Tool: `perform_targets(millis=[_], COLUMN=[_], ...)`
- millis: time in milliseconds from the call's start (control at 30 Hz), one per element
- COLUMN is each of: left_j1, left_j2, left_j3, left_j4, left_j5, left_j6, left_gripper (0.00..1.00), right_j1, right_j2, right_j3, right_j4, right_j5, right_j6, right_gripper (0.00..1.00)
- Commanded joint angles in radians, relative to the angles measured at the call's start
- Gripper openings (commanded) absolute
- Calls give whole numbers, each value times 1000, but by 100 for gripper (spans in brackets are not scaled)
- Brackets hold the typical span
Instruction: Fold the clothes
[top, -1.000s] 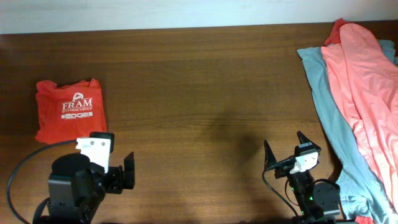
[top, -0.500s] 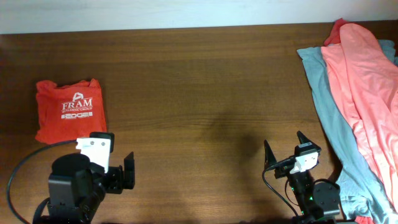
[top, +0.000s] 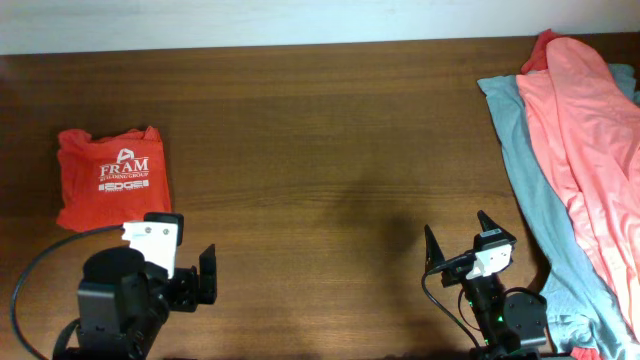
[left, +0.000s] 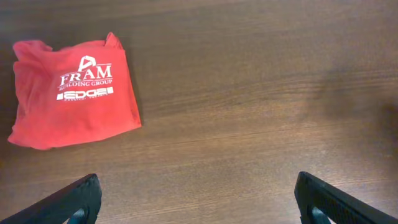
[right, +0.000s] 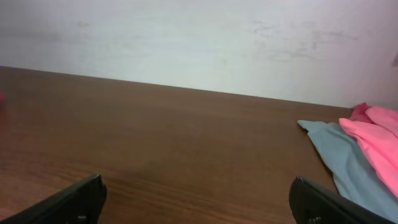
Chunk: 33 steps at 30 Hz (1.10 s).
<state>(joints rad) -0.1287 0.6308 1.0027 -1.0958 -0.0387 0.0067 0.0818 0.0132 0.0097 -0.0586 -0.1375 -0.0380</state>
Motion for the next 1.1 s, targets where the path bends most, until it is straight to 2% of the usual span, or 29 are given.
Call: perform_targets(millis=[0, 133, 300, 367, 600, 667, 833, 867, 967, 1067], left_j1=[0, 0, 0, 0, 0, 0, 2, 2, 3, 7], left_j2=[-62, -189, -348, -435, -549, -554, -565, -574, -627, -627], left_j3=[-49, -204, -446, -594, -875, -987, -993, -993, -993, -993], left_j4=[24, 154, 425, 628, 1114, 1374, 1361, 1320, 1046, 1020], left_j5=[-34, -49, -48, -48, -54, -56, -60, -59, -60, -39], left_j6=[16, 17, 16, 16, 16, 16, 16, 16, 16, 16], left_gripper=[99, 99, 99, 99, 99, 99, 99, 99, 99, 99], right_j1=[-4, -4, -4, -4, -4, -4, -4, -4, -4, -4], right_j2=[-6, -6, -6, -6, -6, -6, -6, -6, -6, -6], right_j3=[-4, -4, -4, -4, -4, -4, -4, -4, -4, -4], right_j4=[-5, -5, -5, -5, -5, -5, -5, -5, -5, -5], right_j5=[-12, -12, -12, -12, -12, -12, -12, -12, -12, -12], right_j6=[-7, -7, -7, -7, -7, -7, -7, -7, -7, -7], right_gripper=[98, 98, 98, 98, 98, 98, 98, 99, 98, 98])
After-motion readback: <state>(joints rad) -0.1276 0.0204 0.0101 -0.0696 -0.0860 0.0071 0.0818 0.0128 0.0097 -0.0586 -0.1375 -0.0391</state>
